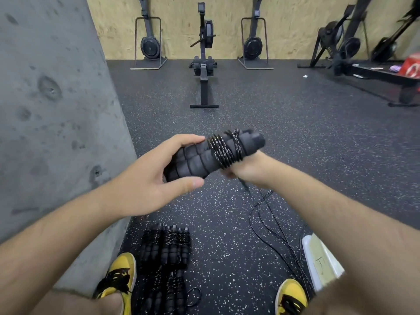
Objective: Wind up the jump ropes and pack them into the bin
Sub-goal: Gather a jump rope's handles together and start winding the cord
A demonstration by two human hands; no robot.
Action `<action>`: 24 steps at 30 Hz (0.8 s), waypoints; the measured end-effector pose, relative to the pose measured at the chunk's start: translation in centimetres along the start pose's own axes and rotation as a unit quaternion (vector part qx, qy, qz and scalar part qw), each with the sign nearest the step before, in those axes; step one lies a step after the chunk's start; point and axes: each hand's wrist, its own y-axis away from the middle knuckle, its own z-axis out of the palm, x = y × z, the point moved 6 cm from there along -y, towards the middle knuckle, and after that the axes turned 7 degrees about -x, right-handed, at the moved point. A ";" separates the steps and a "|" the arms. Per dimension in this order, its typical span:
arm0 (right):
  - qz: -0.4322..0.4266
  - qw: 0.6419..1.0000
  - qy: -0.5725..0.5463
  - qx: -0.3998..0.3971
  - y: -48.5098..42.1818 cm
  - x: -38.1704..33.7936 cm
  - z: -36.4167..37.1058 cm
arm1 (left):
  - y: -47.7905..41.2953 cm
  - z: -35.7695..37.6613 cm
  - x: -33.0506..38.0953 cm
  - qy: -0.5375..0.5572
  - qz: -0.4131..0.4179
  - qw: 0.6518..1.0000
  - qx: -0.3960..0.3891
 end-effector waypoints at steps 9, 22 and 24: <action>0.070 0.977 -0.200 -0.034 -0.7 -0.3 4.7 | -0.9 -3.2 -3.9 -0.110 -0.039 0.988 0.102; -0.030 0.965 0.261 -0.014 4.1 -5.9 3.3 | -0.9 -5.0 -8.9 -0.305 -0.112 0.945 0.034; -0.070 0.947 0.313 0.007 4.6 -6.7 2.9 | -1.1 -4.4 -8.9 -0.310 -0.106 0.945 0.015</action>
